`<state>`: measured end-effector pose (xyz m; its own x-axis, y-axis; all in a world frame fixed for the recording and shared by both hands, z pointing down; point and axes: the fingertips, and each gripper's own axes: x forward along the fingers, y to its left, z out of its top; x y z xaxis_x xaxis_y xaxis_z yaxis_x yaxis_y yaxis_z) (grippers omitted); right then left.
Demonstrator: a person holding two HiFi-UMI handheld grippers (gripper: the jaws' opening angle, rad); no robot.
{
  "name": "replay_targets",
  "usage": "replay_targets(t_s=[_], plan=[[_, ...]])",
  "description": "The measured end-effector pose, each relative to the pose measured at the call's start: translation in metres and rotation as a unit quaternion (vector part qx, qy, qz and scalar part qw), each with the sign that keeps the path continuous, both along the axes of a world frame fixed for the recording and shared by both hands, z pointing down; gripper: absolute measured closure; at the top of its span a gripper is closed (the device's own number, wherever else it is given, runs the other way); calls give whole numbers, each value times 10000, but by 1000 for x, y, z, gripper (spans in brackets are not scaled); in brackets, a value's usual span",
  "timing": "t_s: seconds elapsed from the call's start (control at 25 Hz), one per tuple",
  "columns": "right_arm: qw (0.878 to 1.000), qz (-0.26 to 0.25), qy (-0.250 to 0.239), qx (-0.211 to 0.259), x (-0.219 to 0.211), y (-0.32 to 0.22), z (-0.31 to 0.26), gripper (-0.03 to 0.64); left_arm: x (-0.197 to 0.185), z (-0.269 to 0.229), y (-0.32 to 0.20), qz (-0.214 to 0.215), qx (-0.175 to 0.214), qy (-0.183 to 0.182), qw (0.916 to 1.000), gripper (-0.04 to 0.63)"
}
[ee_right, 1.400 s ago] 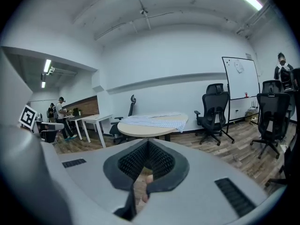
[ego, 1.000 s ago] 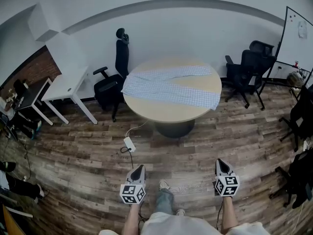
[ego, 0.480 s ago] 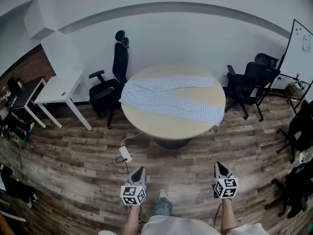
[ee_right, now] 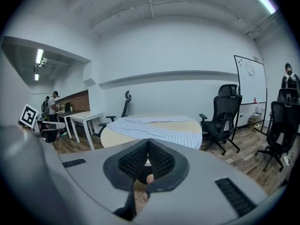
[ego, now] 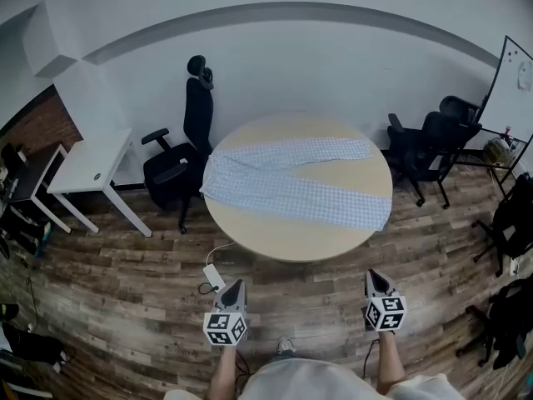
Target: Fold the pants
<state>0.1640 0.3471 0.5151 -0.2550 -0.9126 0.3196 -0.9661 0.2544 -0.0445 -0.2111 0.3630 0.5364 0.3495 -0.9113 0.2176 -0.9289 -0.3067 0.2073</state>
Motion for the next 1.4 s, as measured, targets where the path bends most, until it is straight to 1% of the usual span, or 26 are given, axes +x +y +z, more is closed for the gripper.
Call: replay_targets(t_s=[0.16,0.4,0.6,0.8,0.96,1.2,1.4], plan=[[9998,190,-2,-31,-4,-27,5,589,-7,5,-37,195,-46,-29,9998,563],[9985,492,4,-224,4,-39,21,589,-10,14,-67,391,-175,-79,9991,563],[9968,728,-35,-342,18,-49,34,589,-14,23,-83,417,-285,-96,9987,563],[9955,844,-19,-430,33,-73,44,589,-14,30,-107,378,-337,-111,9987,563],[9954,835,-23,-472,39,-107,50,589,-14,33,-138,307,-360,-120,9988,563],[9956,775,-86,-511,42,-174,52,589,-12,32,-199,210,-448,-189,9986,563],[9956,717,-132,-593,55,-225,55,589,-6,31,-246,62,-524,-254,9983,563]])
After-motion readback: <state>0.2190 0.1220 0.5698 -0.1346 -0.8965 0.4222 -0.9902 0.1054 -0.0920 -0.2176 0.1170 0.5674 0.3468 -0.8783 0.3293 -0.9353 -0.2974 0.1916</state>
